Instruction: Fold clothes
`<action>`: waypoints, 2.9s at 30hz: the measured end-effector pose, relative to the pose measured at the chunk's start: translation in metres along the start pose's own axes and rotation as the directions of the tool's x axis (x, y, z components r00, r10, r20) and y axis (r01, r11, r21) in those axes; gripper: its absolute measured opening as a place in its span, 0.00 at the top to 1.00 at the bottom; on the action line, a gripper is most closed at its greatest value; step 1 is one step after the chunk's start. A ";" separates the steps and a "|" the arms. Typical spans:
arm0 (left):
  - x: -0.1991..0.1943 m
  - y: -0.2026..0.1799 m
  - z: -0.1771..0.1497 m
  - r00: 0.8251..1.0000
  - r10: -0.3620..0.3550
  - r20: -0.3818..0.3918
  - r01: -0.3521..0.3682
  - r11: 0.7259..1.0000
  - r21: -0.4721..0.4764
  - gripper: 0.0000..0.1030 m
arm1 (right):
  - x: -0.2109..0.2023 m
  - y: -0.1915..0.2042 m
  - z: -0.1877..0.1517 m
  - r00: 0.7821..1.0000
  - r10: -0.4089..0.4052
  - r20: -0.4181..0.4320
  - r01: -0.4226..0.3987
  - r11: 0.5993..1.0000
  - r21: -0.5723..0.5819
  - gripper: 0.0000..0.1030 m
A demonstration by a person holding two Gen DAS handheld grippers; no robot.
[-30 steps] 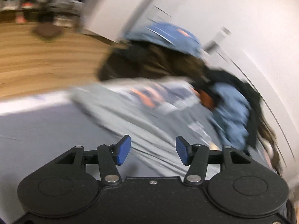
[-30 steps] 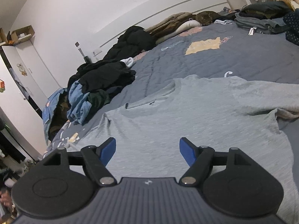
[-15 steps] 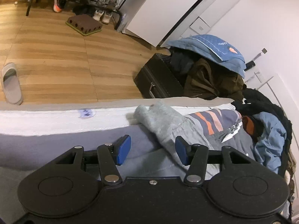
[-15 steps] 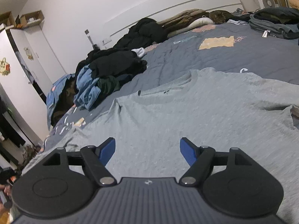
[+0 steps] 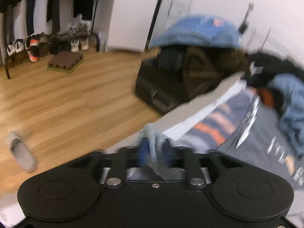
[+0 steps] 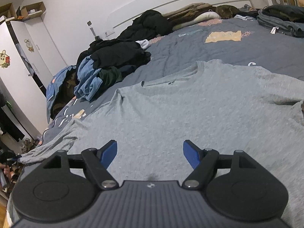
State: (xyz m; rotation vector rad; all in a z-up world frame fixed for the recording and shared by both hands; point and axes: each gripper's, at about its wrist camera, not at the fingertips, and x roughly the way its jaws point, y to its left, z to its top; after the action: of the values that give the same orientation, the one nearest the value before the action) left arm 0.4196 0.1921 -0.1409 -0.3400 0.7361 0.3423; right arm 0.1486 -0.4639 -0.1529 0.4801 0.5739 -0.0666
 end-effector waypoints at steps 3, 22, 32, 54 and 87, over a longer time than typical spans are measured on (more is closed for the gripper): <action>-0.012 0.007 0.008 0.993 0.087 0.085 -0.093 0.993 0.072 0.41 | 0.001 0.002 -0.001 1.000 -0.001 -0.004 0.001 1.000 -0.008 0.26; 0.028 -0.031 -0.010 0.982 -0.129 -0.136 0.172 0.911 0.375 0.91 | 0.012 0.016 -0.012 0.997 0.038 -0.060 -0.038 0.999 -0.004 0.26; 0.036 -0.066 0.019 0.995 -0.028 0.094 -0.012 0.917 0.399 0.85 | 0.016 0.021 -0.018 0.994 0.053 -0.091 -0.053 0.999 0.000 0.26; 0.043 0.037 -0.031 0.975 -0.220 0.039 0.217 0.888 -0.405 0.47 | 0.010 0.029 -0.017 0.994 0.086 -0.070 -0.087 0.996 -0.007 0.26; -0.207 -0.375 -0.289 0.669 -0.677 -0.306 0.723 0.498 0.479 0.82 | -0.038 -0.048 0.021 0.996 0.022 0.085 -0.038 0.981 0.191 0.26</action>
State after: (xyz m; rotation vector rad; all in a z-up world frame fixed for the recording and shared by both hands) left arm 0.2619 -0.3004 -0.1286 -0.0541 0.6773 -0.6968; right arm 0.1180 -0.5188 -0.1366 0.6712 0.4811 -0.1133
